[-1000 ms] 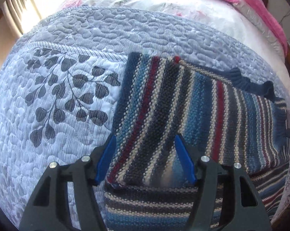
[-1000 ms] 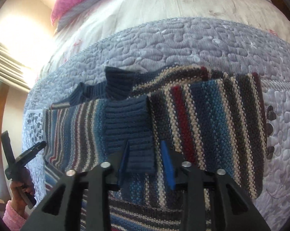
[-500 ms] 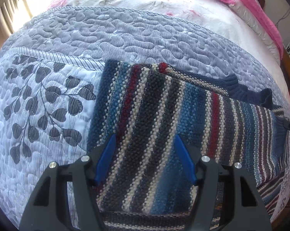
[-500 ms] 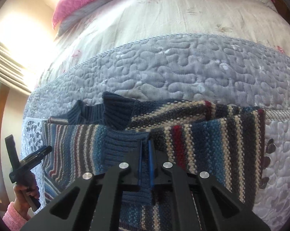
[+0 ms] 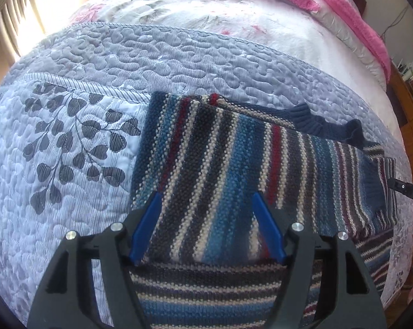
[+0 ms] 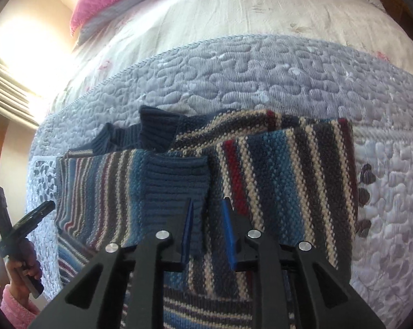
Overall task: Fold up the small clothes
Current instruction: 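Fold the held sleeve over the body with the left gripper, then release, then grasp the ribbed hem with both grippers and lift it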
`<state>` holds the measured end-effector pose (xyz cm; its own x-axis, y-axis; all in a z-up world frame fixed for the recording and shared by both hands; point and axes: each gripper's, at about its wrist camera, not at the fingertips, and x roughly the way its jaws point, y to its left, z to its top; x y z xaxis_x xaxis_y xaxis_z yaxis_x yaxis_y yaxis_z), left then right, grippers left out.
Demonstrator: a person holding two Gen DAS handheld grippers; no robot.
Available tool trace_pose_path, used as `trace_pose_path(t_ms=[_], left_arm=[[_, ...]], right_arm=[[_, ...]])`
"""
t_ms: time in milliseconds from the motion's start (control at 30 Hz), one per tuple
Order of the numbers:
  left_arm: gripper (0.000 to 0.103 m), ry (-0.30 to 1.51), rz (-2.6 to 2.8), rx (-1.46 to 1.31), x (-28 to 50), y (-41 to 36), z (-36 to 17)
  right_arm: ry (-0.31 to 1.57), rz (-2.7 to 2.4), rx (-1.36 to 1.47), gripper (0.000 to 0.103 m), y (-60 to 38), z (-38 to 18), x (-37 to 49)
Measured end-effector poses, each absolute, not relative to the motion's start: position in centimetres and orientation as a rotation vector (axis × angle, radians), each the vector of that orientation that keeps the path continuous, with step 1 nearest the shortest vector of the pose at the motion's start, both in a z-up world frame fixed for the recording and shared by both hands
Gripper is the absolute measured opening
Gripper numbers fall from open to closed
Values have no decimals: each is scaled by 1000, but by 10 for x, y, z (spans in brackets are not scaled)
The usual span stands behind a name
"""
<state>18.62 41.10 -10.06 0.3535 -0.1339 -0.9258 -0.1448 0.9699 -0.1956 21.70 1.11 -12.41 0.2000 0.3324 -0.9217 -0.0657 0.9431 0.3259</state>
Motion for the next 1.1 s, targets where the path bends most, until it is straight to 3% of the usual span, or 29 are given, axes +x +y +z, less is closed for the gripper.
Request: trace_pose_path(t_ms=[233, 400, 500, 733, 833, 1100], left_arm=[[71, 1325, 8, -257, 175, 397, -137], [70, 1321, 22, -279, 175, 401, -144], [70, 1310, 27, -274, 170, 402, -127], [77, 1300, -10, -218, 95, 408, -82], [81, 1336, 1, -219, 45, 416, -77], [82, 1496, -4, -317, -80, 423, -97]], right_arm=[[1419, 242, 177, 10, 23, -157, 205], [1386, 241, 100, 11, 33, -155, 199], [1352, 281, 203, 19, 20, -135, 190], [1326, 311, 208, 26, -9, -99, 114], [1336, 300, 147, 33, -23, -96, 61], [1491, 281, 216, 39, -55, -118, -78]])
